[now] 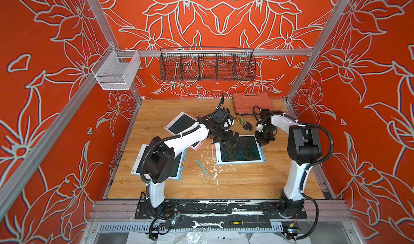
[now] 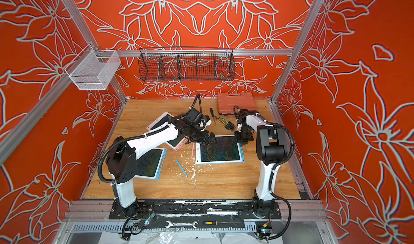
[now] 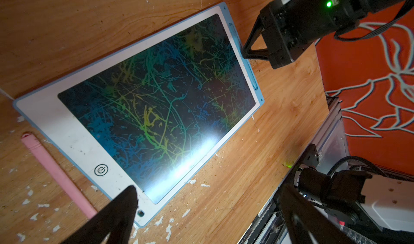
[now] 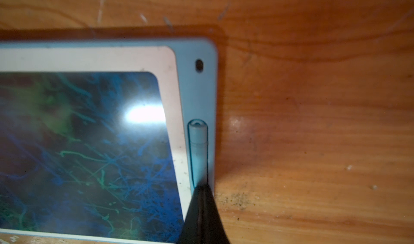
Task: Place the stylus back onto the writing tablet
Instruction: Place the stylus on the writing tablet.
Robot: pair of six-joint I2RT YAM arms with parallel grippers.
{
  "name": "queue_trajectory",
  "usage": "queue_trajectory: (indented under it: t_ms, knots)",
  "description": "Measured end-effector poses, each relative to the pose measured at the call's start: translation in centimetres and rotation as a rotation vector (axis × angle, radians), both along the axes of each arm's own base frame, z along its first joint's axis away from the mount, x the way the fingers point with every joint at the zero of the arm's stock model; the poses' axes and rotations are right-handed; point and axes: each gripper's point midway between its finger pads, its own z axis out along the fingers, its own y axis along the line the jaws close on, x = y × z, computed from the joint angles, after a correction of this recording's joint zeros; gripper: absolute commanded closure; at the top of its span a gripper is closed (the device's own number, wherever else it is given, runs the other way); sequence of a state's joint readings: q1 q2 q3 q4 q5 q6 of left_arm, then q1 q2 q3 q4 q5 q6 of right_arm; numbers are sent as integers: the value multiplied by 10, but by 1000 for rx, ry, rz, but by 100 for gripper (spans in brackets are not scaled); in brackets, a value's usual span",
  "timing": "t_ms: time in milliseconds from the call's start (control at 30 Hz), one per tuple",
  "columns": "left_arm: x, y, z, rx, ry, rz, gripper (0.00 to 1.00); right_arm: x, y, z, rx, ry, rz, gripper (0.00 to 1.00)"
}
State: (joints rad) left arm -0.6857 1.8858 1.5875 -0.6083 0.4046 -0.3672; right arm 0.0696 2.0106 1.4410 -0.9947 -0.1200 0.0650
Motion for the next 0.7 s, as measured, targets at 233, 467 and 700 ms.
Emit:
queue_trajectory:
  t_ms: [233,467,700]
  knots:
    - [1,1,0,0,0,3,3,0,0,0,1,0,-6,100]
    - [2,2,0,0,0,5,3,0,0,1,0,-3,-22,94]
    - [2,2,0,1,1,7,3,2,0,10,-1,-18,-53,87]
